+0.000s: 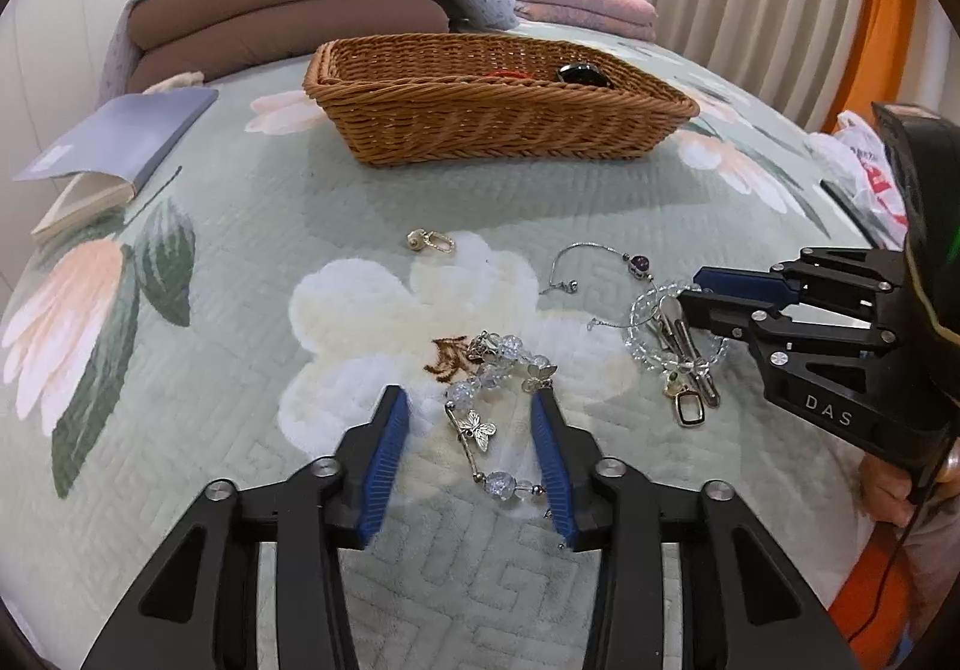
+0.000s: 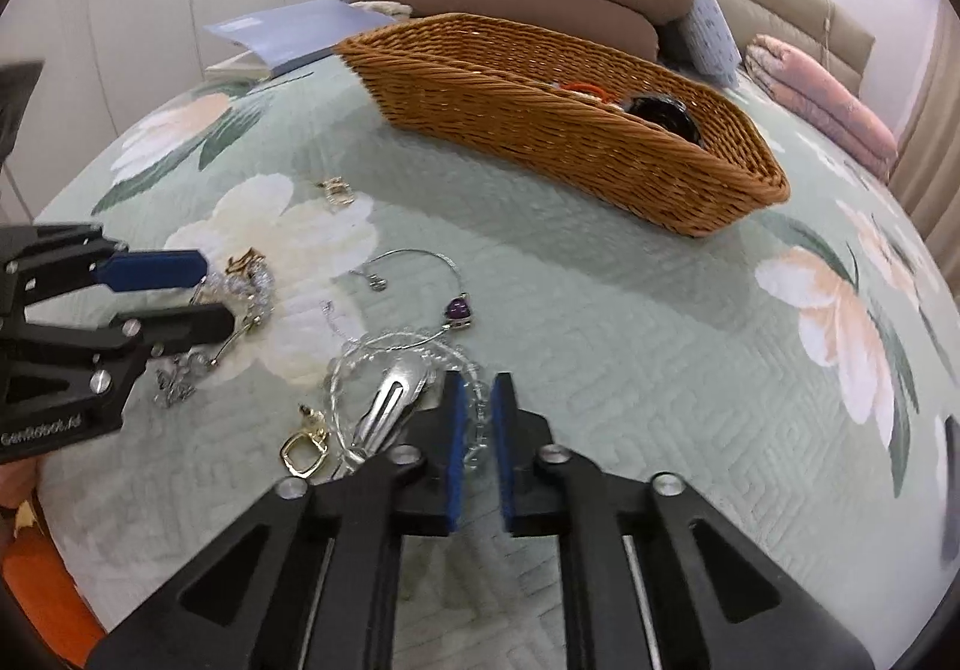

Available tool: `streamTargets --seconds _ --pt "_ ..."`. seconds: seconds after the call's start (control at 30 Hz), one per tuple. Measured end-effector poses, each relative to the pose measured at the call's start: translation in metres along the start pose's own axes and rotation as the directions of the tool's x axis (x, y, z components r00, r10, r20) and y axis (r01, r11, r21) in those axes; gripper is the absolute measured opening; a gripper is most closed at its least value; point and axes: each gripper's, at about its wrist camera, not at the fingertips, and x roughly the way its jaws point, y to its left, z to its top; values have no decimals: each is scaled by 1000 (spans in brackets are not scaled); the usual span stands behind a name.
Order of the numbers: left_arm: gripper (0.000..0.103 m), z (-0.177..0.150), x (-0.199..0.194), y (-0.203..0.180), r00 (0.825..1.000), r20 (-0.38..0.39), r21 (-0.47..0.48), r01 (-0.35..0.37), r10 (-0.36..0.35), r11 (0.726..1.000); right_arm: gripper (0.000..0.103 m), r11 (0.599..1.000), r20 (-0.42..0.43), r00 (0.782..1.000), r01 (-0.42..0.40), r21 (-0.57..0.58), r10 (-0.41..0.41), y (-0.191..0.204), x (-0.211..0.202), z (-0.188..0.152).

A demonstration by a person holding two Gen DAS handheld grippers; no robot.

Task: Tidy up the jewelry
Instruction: 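Grasp the silver keychain with the right tool while the left grasps a silver chain, then carry the keychain and chain into the wicker basket and open both tools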

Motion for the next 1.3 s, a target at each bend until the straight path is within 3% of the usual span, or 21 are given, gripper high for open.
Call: streamTargets --seconds 0.13,0.3,0.4,0.83,0.87,1.1,1.2,1.3 --pt "15 0 0 1 1000 5 -8 -29 29 1000 10 999 13 999 -38 0 38 0 -4 -3" --pt "15 -2 -4 3 1000 21 -16 -15 16 1000 9 991 55 990 -130 17 129 -3 -18 -7" --pt "15 -3 -10 4 999 43 -35 3 -1 999 9 984 132 976 -175 10 173 -1 -34 -3" --pt "14 14 -55 13 974 183 -90 152 -134 984 9 975 249 950 -211 64 189 -14 -62 11" --pt "0 15 -57 13 972 188 -86 159 -141 984 9 975 256 948 -212 68 188 -15 -65 11" --pt "0 24 -68 16 965 209 -69 176 -158 982 9 972 271 944 -219 89 188 -24 -69 11" --pt "2 21 -60 25 967 170 -95 208 -190 974 9 972 257 948 -218 92 188 -25 -66 8" --pt "20 12 -43 31 984 91 -100 164 -155 981 9 971 250 949 -220 93 192 -25 -64 7"
